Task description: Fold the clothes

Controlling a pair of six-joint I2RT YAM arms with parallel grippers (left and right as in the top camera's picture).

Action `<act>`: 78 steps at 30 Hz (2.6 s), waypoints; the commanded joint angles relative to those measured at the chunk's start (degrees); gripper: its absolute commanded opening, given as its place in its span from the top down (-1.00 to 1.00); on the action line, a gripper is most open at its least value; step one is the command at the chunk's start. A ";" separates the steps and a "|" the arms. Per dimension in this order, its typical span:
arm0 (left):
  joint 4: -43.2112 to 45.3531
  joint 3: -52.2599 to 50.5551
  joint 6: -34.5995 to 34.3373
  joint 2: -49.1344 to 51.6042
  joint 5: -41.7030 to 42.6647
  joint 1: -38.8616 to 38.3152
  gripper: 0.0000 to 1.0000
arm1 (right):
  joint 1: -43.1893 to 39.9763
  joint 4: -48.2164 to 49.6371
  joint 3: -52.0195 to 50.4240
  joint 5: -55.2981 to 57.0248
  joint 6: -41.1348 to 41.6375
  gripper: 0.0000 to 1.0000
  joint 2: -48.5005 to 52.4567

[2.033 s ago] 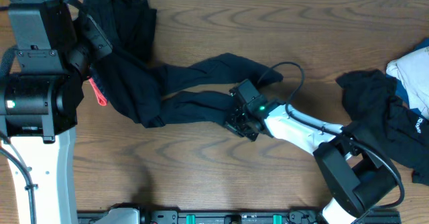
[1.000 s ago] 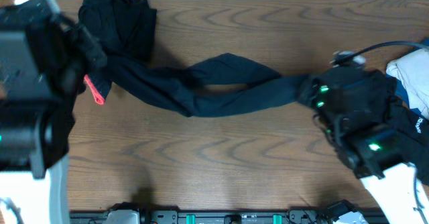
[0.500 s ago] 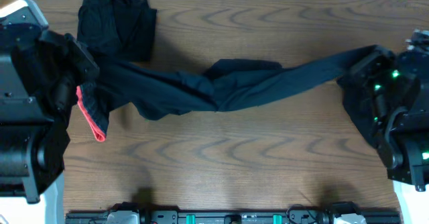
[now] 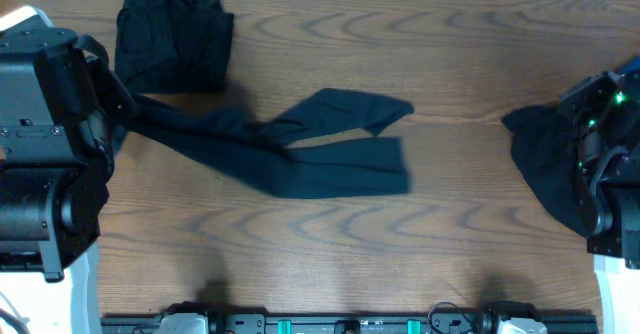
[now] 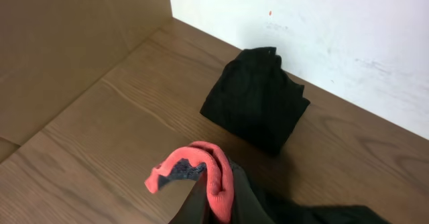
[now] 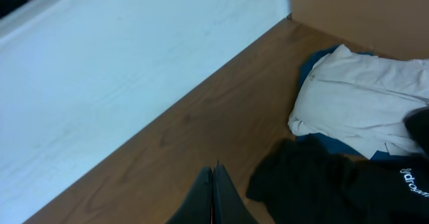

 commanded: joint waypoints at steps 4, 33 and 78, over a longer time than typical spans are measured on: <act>0.26 1.05 0.31 -0.04 -2.47 0.13 0.87 | -0.63 -3.74 1.38 -11.65 -0.98 0.90 2.80; -0.28 1.05 0.31 0.07 -2.45 0.13 0.85 | 30.14 -2.10 -15.32 -37.57 6.01 -0.76 32.46; -0.37 1.05 0.31 0.07 -2.45 0.13 0.85 | 36.37 2.36 -15.32 -37.62 8.66 -0.50 43.08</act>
